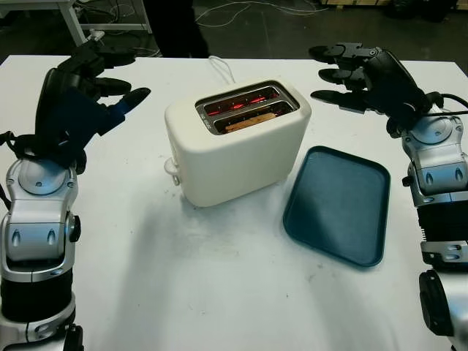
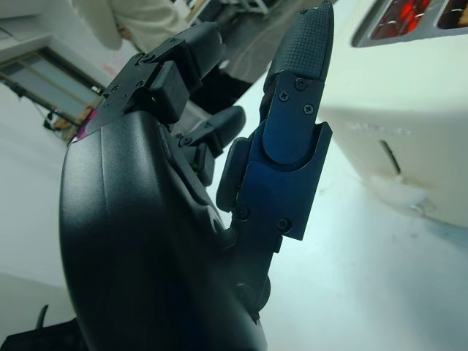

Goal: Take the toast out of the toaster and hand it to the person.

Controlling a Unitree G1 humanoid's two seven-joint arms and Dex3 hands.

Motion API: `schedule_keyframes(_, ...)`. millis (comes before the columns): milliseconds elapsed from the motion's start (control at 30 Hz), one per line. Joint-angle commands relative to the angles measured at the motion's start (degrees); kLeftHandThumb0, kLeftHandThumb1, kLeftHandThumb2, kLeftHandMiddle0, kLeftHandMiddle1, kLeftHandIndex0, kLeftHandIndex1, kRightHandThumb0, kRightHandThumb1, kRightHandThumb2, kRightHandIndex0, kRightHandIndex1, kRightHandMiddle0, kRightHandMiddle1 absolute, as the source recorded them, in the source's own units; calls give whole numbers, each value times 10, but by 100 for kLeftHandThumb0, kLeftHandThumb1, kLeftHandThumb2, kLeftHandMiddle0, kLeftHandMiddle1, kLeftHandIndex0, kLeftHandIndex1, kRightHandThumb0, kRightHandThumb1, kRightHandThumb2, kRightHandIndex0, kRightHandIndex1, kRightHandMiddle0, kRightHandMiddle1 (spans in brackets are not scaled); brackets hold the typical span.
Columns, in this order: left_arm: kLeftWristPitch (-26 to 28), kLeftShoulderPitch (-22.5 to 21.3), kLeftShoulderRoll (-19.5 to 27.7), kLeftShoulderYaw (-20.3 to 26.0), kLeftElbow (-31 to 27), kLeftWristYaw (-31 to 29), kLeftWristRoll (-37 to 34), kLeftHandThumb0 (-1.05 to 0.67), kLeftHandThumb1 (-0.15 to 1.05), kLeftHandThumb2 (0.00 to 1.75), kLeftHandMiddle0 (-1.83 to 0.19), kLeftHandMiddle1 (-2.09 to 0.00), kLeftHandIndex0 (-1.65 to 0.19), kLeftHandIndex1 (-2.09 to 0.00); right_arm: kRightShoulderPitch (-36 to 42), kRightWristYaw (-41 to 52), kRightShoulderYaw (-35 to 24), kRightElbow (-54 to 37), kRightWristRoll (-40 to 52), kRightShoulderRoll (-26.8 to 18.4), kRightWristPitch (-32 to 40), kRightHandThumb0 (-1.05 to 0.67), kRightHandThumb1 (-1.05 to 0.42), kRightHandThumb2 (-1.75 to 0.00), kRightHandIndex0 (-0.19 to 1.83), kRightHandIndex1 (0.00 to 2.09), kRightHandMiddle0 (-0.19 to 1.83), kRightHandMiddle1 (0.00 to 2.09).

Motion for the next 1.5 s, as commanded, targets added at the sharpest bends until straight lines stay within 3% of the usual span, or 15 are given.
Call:
schedule_keyframes(0,-8,6,-2,-3,3,-7,-6,-76,91,0,-35,-95,-42,-63,-9,5,-3,-5,6,-4,0,-37,-91,0,56,1,53,1)
schedule_keyframes(400,-8,8,-8,-11,-11,-13,-1,-79,92,1,-33,-101,-41,-68,6,14,-3,-32,1,-8,14,-43,-92,-2,57,1,53,0)
schedule_keyframes(967,22,25,3,-6,-57,-16,5,-77,92,3,-31,-98,-37,-69,32,18,-23,-80,10,-9,28,-38,-92,-2,55,0,51,0)
schedule_keyframes(1467,9,24,3,-4,-47,-15,8,-75,92,2,-33,-96,-39,-68,37,14,-22,-88,3,-8,21,-38,-92,-1,55,0,52,0)
